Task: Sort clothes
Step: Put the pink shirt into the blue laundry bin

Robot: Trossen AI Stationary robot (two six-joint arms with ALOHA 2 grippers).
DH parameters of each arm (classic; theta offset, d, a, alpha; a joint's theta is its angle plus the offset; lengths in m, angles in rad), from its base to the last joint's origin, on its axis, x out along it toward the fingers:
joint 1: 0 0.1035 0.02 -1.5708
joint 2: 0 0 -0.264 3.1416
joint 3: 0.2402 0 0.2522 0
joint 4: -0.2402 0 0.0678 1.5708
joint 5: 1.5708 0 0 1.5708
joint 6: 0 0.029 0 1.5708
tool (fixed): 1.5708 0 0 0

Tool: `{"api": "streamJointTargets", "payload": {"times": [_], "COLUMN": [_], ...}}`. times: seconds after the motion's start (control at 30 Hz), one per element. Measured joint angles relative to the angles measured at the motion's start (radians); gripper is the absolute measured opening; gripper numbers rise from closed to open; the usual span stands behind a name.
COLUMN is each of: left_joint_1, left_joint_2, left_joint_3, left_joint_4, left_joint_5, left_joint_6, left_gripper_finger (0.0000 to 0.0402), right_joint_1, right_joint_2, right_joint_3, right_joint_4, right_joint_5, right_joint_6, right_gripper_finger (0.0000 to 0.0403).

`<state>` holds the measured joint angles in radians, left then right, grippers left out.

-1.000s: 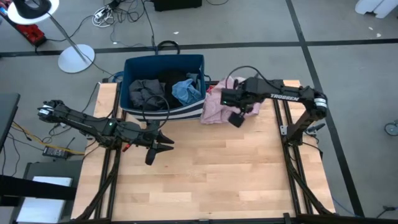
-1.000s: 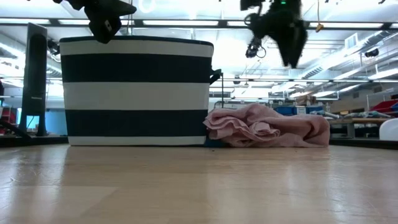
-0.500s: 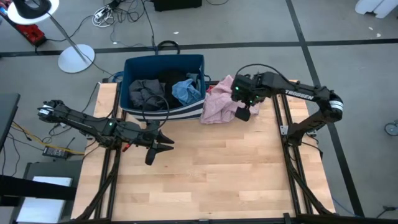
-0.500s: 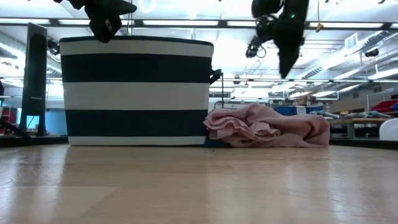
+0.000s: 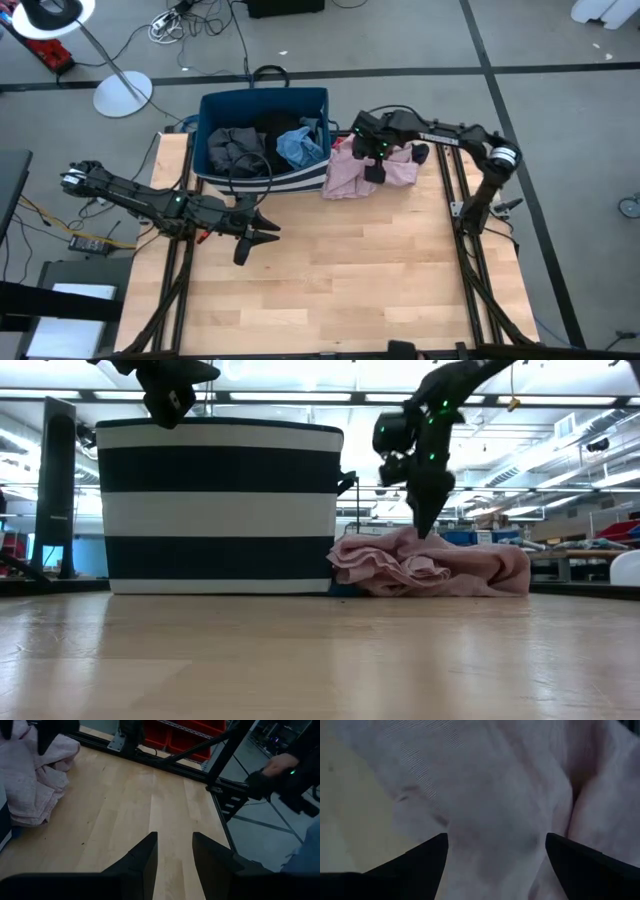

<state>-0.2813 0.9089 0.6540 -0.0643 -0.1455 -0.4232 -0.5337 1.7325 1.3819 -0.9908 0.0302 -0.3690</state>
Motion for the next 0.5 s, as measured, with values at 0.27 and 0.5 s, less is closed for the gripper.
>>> {"api": "streamJointTargets", "payload": {"times": [0.27, 0.5], "left_joint_1": [0.0, 0.0], "left_joint_2": [0.0, 0.0], "left_joint_3": [0.0, 0.0], "left_joint_4": [0.001, 0.002], "left_joint_5": [0.0, 0.0], "left_joint_6": [0.0, 0.0], "left_gripper_finger": [0.0127, 0.0127], "right_joint_1": [-0.02, 0.001], "right_joint_2": [0.16, 0.283], "right_joint_3": [0.0, 0.006], "right_joint_4": [0.072, 0.061], "right_joint_5": [-0.077, -0.088], "right_joint_6": [-0.04, 0.091], "right_gripper_finger": [0.0323, 0.0292]}}
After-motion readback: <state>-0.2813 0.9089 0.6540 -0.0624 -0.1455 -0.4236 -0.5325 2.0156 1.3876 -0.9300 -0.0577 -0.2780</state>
